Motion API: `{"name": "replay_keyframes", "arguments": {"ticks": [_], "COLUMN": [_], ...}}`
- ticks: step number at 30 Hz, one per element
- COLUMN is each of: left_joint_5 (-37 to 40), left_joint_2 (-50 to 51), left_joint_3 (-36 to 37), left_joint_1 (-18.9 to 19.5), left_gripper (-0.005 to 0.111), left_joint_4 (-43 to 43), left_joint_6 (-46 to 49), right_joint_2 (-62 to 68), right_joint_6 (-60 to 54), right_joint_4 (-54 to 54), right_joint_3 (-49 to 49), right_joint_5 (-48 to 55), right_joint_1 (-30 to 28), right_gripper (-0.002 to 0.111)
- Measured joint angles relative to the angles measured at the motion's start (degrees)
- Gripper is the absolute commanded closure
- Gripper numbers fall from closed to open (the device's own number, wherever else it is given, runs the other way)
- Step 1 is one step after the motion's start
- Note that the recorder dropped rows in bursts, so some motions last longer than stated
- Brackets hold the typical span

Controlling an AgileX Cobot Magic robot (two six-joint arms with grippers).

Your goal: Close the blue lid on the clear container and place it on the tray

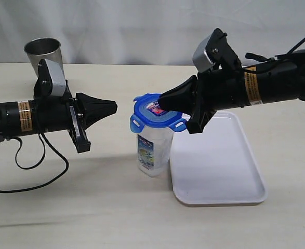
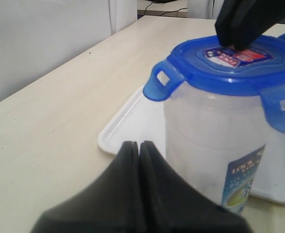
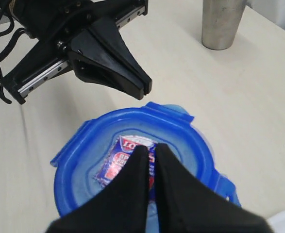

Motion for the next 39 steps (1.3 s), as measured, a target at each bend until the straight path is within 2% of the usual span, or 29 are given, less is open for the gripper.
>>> {"name": "replay_keyframes", "arguments": {"ticks": [16,21,22,26,28,29,30,31,37,39], "left_joint_5": [0.0,0.0,0.0,0.11,0.37,0.46,0.46,0.46,0.62,0.62], "left_joint_2": [0.0,0.0,0.0,0.0,0.0,0.0,0.0,0.0,2.42,3.58], "left_joint_3": [0.0,0.0,0.0,0.0,-1.9,-2.8,-5.21,-7.3,-13.66,-13.83], "left_joint_1": [0.0,0.0,0.0,0.0,0.0,0.0,0.0,0.0,-0.1,-0.1], "left_gripper": [0.107,0.107,0.107,0.107,0.107,0.107,0.107,0.107,0.107,0.107], "left_joint_4": [-0.26,-0.6,-1.38,-9.5,-11.75,-11.49,-9.7,-7.67,6.29,7.05], "left_joint_6": [0.0,0.0,0.0,3.28,3.13,2.68,1.88,0.89,-5.14,-5.57], "right_joint_2": [-1.92,-2.66,-2.66,-5.57,-7.13,-7.42,-8.01,-8.51,-10.15,-10.15], "right_joint_6": [-1.04,-1.99,-1.99,1.98,6.83,8.4,10.25,10.67,10.14,10.14], "right_joint_4": [-0.08,1.88,2.12,0.86,-1.01,-1.27,-1.62,-1.6,-1.96,-2.04], "right_joint_3": [0.36,0.36,0.36,0.36,0.36,0.45,0.81,1.57,5.4,5.76], "right_joint_5": [0.85,0.96,0.96,1.07,1.07,1.07,1.07,0.41,-1.88,-2.61], "right_joint_1": [0.0,0.0,0.0,0.0,0.0,0.0,0.0,0.0,0.0,0.0], "right_gripper": [0.102,0.079,0.079,0.081,0.086,0.092,0.1,0.103,0.103,0.103]}}
